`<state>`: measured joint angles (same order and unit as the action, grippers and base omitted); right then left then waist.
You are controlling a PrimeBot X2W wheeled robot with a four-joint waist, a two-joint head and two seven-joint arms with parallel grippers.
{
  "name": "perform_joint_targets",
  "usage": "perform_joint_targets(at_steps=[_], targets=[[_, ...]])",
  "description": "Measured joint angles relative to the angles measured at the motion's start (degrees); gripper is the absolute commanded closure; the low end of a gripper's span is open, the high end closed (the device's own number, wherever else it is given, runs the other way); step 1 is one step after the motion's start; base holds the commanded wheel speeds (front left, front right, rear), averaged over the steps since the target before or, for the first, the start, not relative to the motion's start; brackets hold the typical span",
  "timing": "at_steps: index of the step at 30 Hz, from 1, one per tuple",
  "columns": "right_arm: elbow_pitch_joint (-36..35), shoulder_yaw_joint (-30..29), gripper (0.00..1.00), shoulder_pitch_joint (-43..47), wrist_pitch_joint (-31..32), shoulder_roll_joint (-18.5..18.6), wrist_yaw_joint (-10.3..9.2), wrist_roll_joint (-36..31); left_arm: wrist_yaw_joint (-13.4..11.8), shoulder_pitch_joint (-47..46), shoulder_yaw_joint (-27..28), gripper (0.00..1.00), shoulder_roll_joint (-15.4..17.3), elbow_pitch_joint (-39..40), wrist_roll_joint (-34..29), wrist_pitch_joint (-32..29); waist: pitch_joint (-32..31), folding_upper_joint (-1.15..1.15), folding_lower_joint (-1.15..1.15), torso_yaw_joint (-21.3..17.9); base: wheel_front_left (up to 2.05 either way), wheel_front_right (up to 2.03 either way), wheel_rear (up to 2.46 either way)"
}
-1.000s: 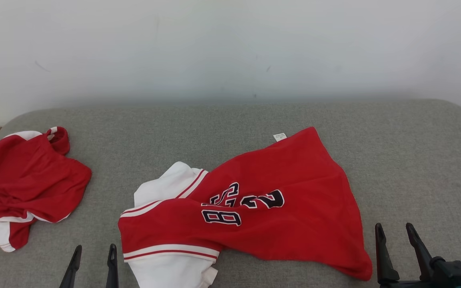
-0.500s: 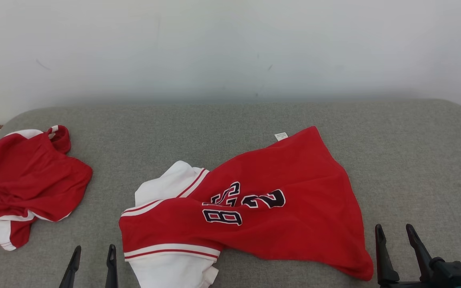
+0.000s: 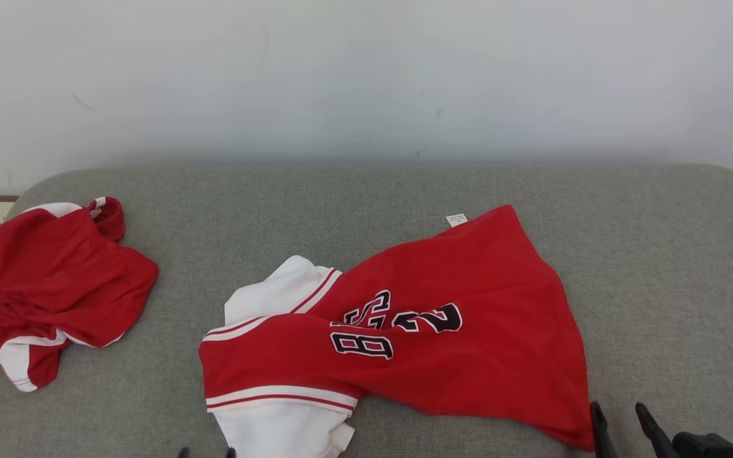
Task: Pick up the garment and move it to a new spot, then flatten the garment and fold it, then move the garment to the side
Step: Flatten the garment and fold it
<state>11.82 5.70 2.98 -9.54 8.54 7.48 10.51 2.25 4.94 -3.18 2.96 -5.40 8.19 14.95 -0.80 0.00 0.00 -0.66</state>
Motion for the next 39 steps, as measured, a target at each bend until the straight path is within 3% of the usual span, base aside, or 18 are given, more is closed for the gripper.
perform_joint_targets(at_steps=[4, 14, 24, 25, 26, 27, 28, 39], targets=[[2.7, 0.4, 0.00, 0.5, 2.6, 0.7, 0.00, 2.0, 1.7, 0.8, -2.7, 0.00, -0.1, -5.6, 2.1, 0.0, 0.6, 0.00, 0.00, 0.3, 0.00, 0.00, 0.00], [8.0, 1.8, 0.00, -1.9, 3.5, 0.2, 0.00, 3.3, 2.6, -2.5, -8.3, 0.00, -0.1, -13.6, 6.5, 0.0, 1.8, 0.00, 0.00, -0.1, 0.00, 0.00, 0.00], [13.5, 3.4, 0.00, -5.5, 3.0, -0.6, 0.00, 3.7, 2.0, -6.4, -12.3, 0.00, -0.1, -18.4, 9.7, 0.0, 2.8, 0.00, 0.00, 0.1, 0.00, 0.00, 0.00], [14.0, 3.7, 0.08, -5.8, 3.0, -0.7, 0.00, 4.1, 2.2, -6.5, -12.6, 0.00, -0.1, -18.7, 10.0, 0.0, 2.9, 0.00, 0.00, 0.1, 0.00, 0.00, 0.00], [14.5, 4.0, 0.57, -6.1, 3.0, -0.7, 0.00, 4.3, 2.2, -6.6, -13.1, 0.00, -0.1, -19.1, 10.2, 0.0, 2.9, 0.00, -0.01, 0.2, 0.00, 0.00, 0.00], [14.9, 4.2, 0.96, -6.2, 2.9, -0.7, 0.00, 4.5, 2.3, -6.9, -13.5, 0.57, -0.1, -19.3, 10.3, 0.0, 2.9, -0.01, 0.00, 0.3, 0.00, 0.00, 0.00], [15.3, 4.4, 1.00, -6.2, 2.6, -0.6, 0.00, 4.8, 2.3, -7.3, -13.7, 1.00, -0.1, -19.4, 10.6, 0.0, 2.9, 0.00, -0.01, 0.4, 0.00, 0.00, 0.00], [16.0, 4.5, 1.00, -7.1, -0.1, 0.9, 0.00, 6.6, 1.5, -7.0, -11.7, 1.00, -0.1, -17.6, 10.4, 0.0, 2.9, 0.00, -0.01, 0.5, 0.00, 0.00, 0.00]])
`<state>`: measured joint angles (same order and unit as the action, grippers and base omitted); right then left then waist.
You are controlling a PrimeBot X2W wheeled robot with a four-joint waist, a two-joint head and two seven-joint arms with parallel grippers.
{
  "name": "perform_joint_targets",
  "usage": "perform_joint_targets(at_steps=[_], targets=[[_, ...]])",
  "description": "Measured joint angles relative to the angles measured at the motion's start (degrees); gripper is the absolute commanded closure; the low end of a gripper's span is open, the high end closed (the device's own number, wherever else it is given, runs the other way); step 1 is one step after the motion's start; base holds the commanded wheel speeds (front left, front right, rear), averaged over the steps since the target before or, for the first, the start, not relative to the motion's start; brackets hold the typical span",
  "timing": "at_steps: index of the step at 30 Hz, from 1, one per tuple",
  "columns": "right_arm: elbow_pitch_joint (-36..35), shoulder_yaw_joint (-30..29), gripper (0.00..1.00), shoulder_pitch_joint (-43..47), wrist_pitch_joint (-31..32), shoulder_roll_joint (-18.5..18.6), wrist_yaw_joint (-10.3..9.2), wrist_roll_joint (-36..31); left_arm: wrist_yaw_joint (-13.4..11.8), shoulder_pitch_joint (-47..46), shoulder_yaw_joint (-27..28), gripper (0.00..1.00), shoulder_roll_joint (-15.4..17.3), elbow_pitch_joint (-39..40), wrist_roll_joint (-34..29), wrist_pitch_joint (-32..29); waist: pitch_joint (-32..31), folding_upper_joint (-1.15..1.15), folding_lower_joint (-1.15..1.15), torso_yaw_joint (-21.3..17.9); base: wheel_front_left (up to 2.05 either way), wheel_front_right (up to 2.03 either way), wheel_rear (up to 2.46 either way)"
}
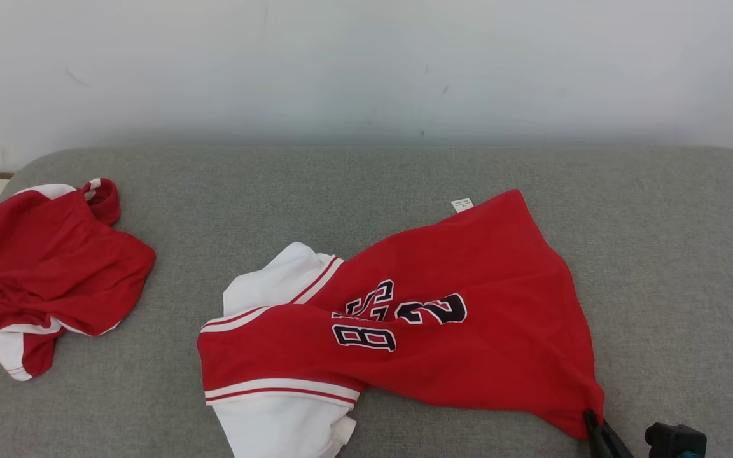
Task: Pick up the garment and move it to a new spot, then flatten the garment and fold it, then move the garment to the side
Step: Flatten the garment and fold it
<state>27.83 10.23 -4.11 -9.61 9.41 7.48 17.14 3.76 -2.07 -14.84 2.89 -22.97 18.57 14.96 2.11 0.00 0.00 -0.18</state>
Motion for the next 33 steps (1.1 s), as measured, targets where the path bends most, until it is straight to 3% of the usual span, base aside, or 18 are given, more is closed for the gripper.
perform_joint_targets(at_steps=[4, 5, 6, 7, 18, 33], targets=[[0.3, 0.1, 1.00, 0.0, -0.3, 0.0, 0.00, 0.1, 0.0, 0.8, 0.5, 1.00, 0.0, 0.4, -0.5, 0.0, 0.0, 0.00, 0.00, 0.2, 0.00, 0.00, 0.00], [0.3, 0.0, 0.11, 0.0, -0.7, -0.2, 0.00, 0.3, -0.6, 0.8, 0.9, 0.96, 0.0, 0.8, -0.8, 0.0, 0.0, 0.00, 0.00, 0.3, 0.00, 0.00, 0.00], [0.2, 0.0, 0.00, 0.0, -0.8, -0.3, 0.00, 0.4, -0.9, 0.7, 1.2, 0.10, 0.0, 1.3, -1.2, 0.0, -0.1, 0.00, 0.00, 0.4, 0.00, 0.00, 0.00], [0.3, 0.0, 0.00, 0.0, -1.0, -0.3, 0.00, 0.4, -1.1, 0.7, 1.3, 0.00, 0.0, 1.6, -1.5, 0.0, -0.1, 0.00, 0.00, 0.4, 0.00, 0.00, 0.00], [-3.7, -1.0, 0.00, 1.6, -1.8, 0.6, 0.00, 0.5, -1.9, 3.0, 3.2, 0.00, 0.0, 4.0, -2.9, 0.0, -0.5, 0.00, 0.00, -0.2, 0.00, 0.00, 0.00], [-5.0, -0.6, 0.00, 2.4, 1.4, 0.1, 0.00, 0.6, -1.4, 3.0, 1.8, 0.00, 0.0, -1.2, -0.3, 0.0, 0.2, 0.00, 0.00, -0.8, 0.00, 0.00, 0.00]])
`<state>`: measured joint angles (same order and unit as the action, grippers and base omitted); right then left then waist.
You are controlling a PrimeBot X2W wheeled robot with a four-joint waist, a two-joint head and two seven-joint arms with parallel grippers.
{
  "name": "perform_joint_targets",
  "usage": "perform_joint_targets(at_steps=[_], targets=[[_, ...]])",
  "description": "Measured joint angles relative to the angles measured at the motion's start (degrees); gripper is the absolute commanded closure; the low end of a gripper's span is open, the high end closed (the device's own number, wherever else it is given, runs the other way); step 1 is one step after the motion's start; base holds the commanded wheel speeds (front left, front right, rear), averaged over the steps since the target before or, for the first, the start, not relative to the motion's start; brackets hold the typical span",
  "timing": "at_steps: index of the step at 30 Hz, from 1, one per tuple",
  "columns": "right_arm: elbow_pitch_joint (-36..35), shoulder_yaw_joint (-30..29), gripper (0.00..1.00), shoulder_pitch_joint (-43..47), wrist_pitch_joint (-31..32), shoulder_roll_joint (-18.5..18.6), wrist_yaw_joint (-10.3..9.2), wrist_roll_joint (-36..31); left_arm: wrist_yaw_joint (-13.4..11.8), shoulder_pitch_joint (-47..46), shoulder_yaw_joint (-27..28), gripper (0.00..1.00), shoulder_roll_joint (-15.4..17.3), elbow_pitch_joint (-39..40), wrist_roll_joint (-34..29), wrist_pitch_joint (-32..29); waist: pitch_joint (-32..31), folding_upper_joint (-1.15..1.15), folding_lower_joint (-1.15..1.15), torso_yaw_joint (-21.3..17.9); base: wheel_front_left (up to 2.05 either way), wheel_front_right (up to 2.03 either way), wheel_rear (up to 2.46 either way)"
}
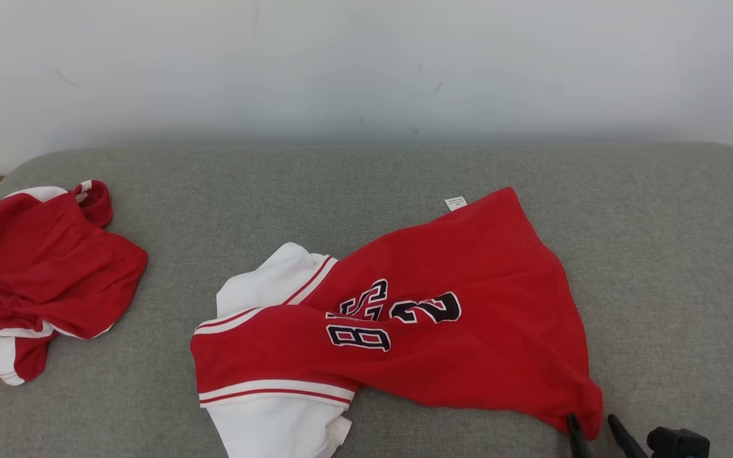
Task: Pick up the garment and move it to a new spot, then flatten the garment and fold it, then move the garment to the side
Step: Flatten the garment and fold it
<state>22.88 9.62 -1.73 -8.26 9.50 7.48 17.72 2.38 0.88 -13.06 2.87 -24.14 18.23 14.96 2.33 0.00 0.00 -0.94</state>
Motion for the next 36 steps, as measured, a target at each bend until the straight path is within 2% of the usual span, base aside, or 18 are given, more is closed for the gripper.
perform_joint_targets(at_steps=[5, 13, 14, 15, 16, 17, 26, 36], targets=[[2.5, 1.1, 0.00, -0.6, 0.9, -0.4, 0.00, 0.2, 0.8, -1.9, -2.1, 0.00, 0.0, -2.7, 1.4, 0.1, 0.0, 0.00, 0.00, -0.1, 0.00, 0.00, 0.00], [7.0, 2.8, 0.00, -3.4, -0.3, -0.5, 0.00, 1.0, 0.1, -3.8, -3.2, 0.00, 0.0, -2.7, 2.4, 0.1, 0.0, 0.00, 0.00, 0.0, 0.00, 0.00, 0.00], [7.5, 2.9, 0.13, -3.8, -0.5, -0.5, 0.00, 1.0, 0.1, -3.9, -3.0, 0.00, 0.0, -2.2, 2.4, 0.1, 0.0, 0.00, 0.00, 0.0, 0.00, 0.00, 0.00], [7.9, 3.0, 0.80, -4.1, -0.9, -0.5, 0.00, 1.0, 0.3, -4.3, -3.0, 0.42, 0.0, -2.1, 2.3, 0.1, 0.0, 0.00, 0.00, 0.1, 0.00, 0.00, 0.00], [8.3, 3.2, 1.00, -4.4, -1.5, -0.5, 0.00, 1.0, 0.6, -4.5, -3.0, 0.84, 0.0, -2.1, 1.7, 0.1, 0.0, 0.00, 0.00, 0.2, 0.00, 0.00, 0.00], [8.5, 3.5, 1.00, -4.7, -2.0, -0.5, 0.00, 1.0, 0.6, -4.5, -2.9, 1.00, 0.0, -1.5, 0.7, 0.0, 0.0, 0.00, 0.00, 0.3, 0.00, 0.00, 0.00], [9.3, 4.1, 1.00, -5.3, -4.4, 0.2, 0.00, 2.3, 1.2, -2.0, -0.8, 1.00, 0.0, 4.4, -0.6, 0.0, -0.3, 0.00, 0.00, 0.4, 0.00, 0.00, 0.00], [-0.6, 5.2, 1.00, -4.4, -3.2, 2.3, 0.00, 5.9, 2.2, -1.4, 2.0, 1.00, 0.2, 11.4, -3.9, 0.0, 1.2, 0.00, 0.00, 0.4, 0.00, 0.00, 0.00]])
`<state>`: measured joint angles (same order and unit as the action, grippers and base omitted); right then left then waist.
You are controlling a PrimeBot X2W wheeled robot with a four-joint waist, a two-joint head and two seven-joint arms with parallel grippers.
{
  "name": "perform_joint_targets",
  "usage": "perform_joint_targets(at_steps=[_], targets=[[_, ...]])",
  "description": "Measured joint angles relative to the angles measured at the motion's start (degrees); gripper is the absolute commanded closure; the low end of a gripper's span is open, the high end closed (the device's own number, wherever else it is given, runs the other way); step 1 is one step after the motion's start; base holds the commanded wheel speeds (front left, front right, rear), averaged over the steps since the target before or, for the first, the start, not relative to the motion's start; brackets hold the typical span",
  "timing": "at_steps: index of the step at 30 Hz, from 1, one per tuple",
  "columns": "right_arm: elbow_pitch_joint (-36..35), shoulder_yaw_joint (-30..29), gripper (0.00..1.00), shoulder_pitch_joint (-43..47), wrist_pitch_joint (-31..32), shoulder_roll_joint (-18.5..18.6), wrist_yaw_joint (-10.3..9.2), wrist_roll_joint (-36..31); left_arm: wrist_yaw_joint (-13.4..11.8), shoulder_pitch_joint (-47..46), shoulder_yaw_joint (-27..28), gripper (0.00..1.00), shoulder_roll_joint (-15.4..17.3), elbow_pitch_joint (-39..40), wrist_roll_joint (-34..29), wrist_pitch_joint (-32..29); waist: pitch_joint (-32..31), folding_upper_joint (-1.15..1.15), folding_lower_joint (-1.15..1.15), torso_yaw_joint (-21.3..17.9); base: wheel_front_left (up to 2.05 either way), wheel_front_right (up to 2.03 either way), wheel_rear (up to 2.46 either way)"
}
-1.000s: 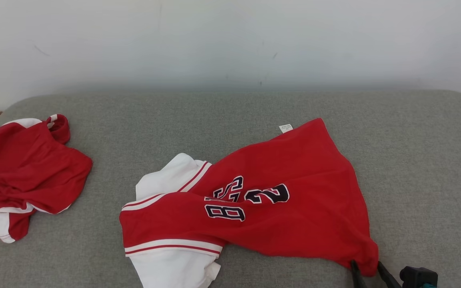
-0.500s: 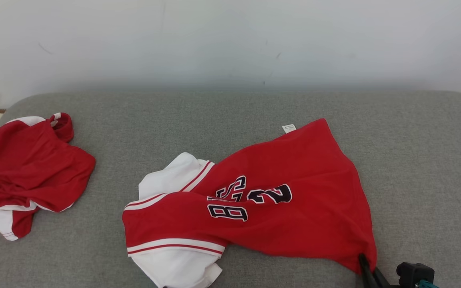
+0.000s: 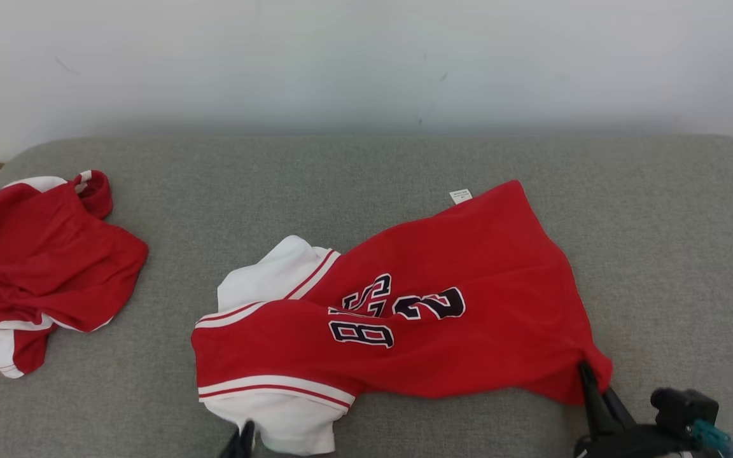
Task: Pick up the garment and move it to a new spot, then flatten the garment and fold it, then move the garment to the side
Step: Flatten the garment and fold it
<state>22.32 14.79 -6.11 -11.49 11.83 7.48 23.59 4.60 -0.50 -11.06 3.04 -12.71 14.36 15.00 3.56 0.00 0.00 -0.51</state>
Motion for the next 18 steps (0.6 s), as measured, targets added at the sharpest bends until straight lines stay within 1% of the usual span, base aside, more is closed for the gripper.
perform_joint_targets(at_steps=[3, 4, 7, 10, 12, 14, 15, 18], targets=[[-3.9, 0.7, 1.00, -1.5, 1.7, -0.1, 0.00, 3.1, 0.9, -3.7, 0.6, 1.00, 1.3, 1.8, -1.3, 0.0, 0.9, 0.00, 0.00, -0.2, 0.00, 0.00, 0.00], [-4.9, 1.4, 1.00, -2.7, 2.6, 0.4, 0.00, 3.7, 1.1, -5.5, 0.8, 1.00, 2.1, 2.2, -1.8, 0.0, 1.3, 0.00, 0.00, -0.3, 0.00, 0.00, 0.00], [-7.0, 3.5, 1.00, -7.9, 5.0, 2.4, 0.00, 4.6, 1.9, -11.8, 0.1, 1.00, 5.2, 2.5, -3.5, 0.0, 2.8, 0.00, 0.00, -0.5, 0.00, 0.00, 0.00], [-7.4, 5.4, 1.00, -15.3, 7.8, 4.0, 0.00, 6.0, 2.4, -20.5, -0.9, 1.00, 8.6, 2.4, -3.7, -0.5, 4.7, 0.00, 0.00, -0.8, 0.00, 0.00, 0.00], [-6.5, 6.7, 1.00, -21.3, 9.8, 4.7, 0.00, 7.4, 2.7, -27.1, -2.0, 1.00, 11.3, 2.1, -3.7, -1.8, 6.3, 0.00, -0.01, -1.1, 0.00, 0.00, 0.00], [-4.9, 7.0, 1.00, -27.6, 11.3, 4.8, 0.00, 10.4, 2.8, -33.6, -2.8, 1.00, 13.4, 1.4, -2.6, -3.4, 8.1, 0.00, -0.01, -1.3, 0.00, 0.00, 0.00], [-3.8, 7.5, 1.00, -30.9, 12.4, 4.9, 0.00, 11.6, 2.8, -37.2, -4.1, 1.00, 14.8, 1.2, -2.3, -4.0, 9.1, 0.00, -0.01, -1.4, 0.00, 0.00, 0.00], [0.4, 8.4, 1.00, -41.2, 14.7, 4.8, 0.00, 14.9, 2.9, -47.8, -6.7, 1.00, 17.8, -1.2, 1.6, -6.4, 12.2, -0.01, -0.01, -1.8, 0.00, 0.00, 0.00]])
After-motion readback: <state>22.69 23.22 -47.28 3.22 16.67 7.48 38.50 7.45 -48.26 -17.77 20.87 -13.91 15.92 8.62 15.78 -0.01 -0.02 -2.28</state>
